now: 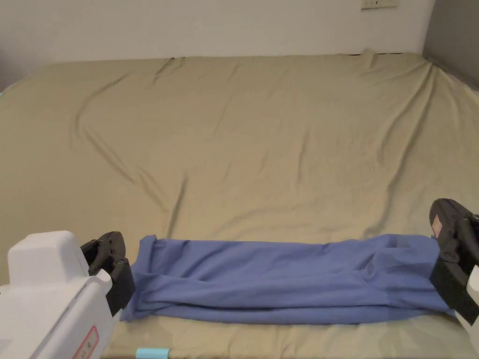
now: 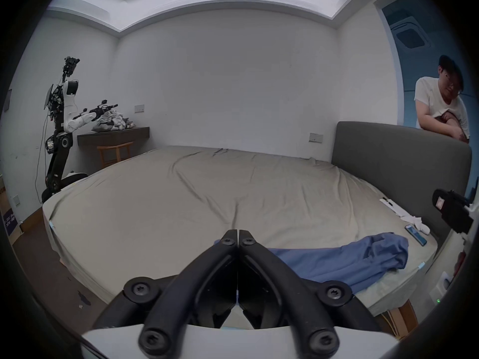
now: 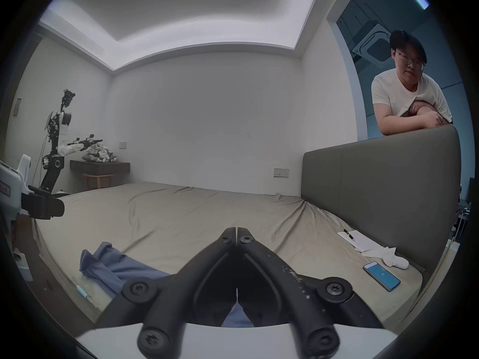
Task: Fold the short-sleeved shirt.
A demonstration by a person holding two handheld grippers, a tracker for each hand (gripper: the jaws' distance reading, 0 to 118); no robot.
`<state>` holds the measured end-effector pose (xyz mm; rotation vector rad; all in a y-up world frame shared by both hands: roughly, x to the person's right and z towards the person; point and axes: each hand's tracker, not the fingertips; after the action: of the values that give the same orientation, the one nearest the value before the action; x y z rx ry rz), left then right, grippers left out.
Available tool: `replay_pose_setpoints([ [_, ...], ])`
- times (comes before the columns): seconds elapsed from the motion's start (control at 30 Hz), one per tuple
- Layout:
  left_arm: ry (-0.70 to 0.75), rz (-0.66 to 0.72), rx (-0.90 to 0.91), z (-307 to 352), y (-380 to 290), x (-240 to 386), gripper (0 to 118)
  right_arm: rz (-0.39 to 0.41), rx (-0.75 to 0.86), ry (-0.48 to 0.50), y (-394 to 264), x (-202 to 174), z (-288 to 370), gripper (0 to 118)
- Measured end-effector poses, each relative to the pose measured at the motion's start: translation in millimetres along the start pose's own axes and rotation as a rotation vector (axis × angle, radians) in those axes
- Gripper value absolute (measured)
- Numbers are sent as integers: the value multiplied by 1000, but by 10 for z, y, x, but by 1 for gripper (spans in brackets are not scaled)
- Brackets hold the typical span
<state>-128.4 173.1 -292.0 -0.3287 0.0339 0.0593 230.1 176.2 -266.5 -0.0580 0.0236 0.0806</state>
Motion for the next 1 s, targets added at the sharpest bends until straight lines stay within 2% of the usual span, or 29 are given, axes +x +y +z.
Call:
replay_pose_setpoints([
  [0.1, -29, 51, -67, -171, -76, -227, 1, -21, -18, 22, 10, 13, -46, 2],
  [0.13, -50, 97, -108, -264, -106, -323, 13, -26, -26, 33, 11, 21, -66, 2],
  [0.17, -74, 147, -136, -358, -161, -428, 39, -32, -36, 40, -20, 25, -99, 2],
  [0.2, -103, 208, -174, -472, -221, -532, 86, -33, -40, 44, -21, 25, -115, 2],
  [0.23, -124, 232, -262, -613, -288, -616, 111, -34, -43, 47, -23, 20, -134, 2],
  [0.27, -134, 240, -339, -750, -332, -683, 118, -30, -52, 49, -31, 15, -159, 2],
  [0.4, -119, 256, -439, -1109, -572, -835, 115, -7, -72, 60, -54, -22, -248, 2],
  [0.57, -232, 517, -499, -1459, -777, -1125, 113, -20, -96, 77, -81, -47, -363, 2],
  [0.77, -266, 608, -454, -1676, -765, -1181, 112, -16, -119, 79, -95, -83, -443, 2],
  [0.8, -286, 643, -447, -1699, -756, -1162, 108, -20, -121, 83, -95, -87, -456, 2],
  [0.83, -315, 657, -440, -1712, -751, -1134, 97, -26, -121, 91, -116, -82, -441, 2],
  [0.87, -313, 656, -456, -1729, -750, -1099, 78, -30, -122, 94, -118, -85, -451, 2],
  [0.9, -304, 643, -474, -1762, -747, -1039, 44, -31, -124, 94, -121, -90, -463, 2],
  [0.93, -263, 584, -505, -1793, -752, -982, 20, -28, -126, 93, -128, -94, -475, 2],
  [1.0, -264, 547, -505, -1773, -761, -922, 17, -22, -133, 89, -160, -72, -460, 2],
])
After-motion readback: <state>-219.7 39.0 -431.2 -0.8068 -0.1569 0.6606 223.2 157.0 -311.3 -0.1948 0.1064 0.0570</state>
